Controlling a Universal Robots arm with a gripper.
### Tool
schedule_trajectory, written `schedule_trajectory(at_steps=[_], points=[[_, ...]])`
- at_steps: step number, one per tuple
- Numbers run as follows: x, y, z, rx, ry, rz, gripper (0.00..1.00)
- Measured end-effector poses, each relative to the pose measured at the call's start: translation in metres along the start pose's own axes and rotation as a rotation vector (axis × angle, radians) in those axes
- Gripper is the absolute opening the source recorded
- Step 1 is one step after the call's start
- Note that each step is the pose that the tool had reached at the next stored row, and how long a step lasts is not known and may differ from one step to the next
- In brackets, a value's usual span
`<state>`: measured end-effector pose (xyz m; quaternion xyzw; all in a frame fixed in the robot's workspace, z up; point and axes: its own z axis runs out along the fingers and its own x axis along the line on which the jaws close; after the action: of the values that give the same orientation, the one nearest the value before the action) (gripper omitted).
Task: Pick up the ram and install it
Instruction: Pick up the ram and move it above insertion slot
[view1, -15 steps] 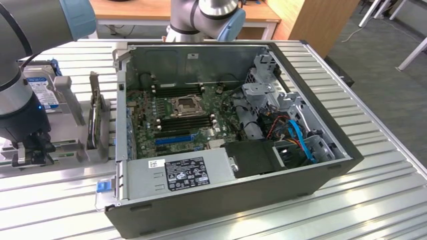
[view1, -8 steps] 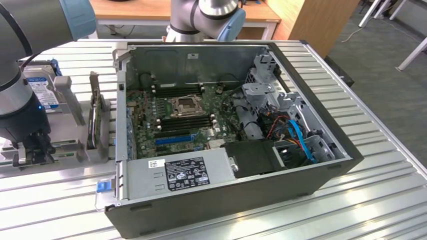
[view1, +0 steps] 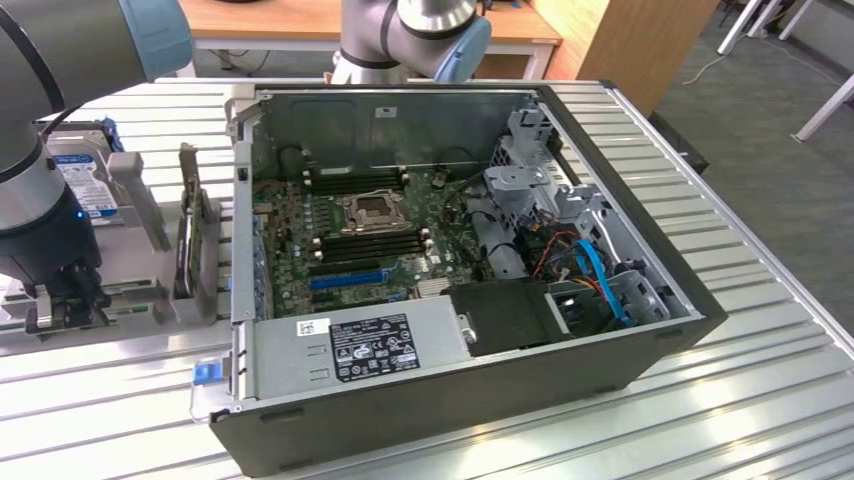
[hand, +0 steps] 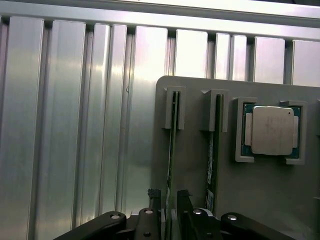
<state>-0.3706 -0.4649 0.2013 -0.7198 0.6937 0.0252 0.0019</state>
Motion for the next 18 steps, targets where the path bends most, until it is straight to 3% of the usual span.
schedule_trajectory(at_steps=[2,3,10,12,13,18], points=[[0.0000,0.0000,0.0000,0.0000,0.0000,0.000,0.27],[0.0000,0.0000,0.0000,0.0000,0.0000,0.000,0.20],[0.0000,0.0000,0.0000,0.0000,0.0000,0.000,0.20],[0.0000,0.0000,0.0000,0.0000,-0.0001,0.000,0.19],[0.0000,0.0000,0.0000,0.0000,-0.0001,0.000,0.12],[0.0000,0.0000,0.0000,0.0000,0.0000,0.000,0.12]])
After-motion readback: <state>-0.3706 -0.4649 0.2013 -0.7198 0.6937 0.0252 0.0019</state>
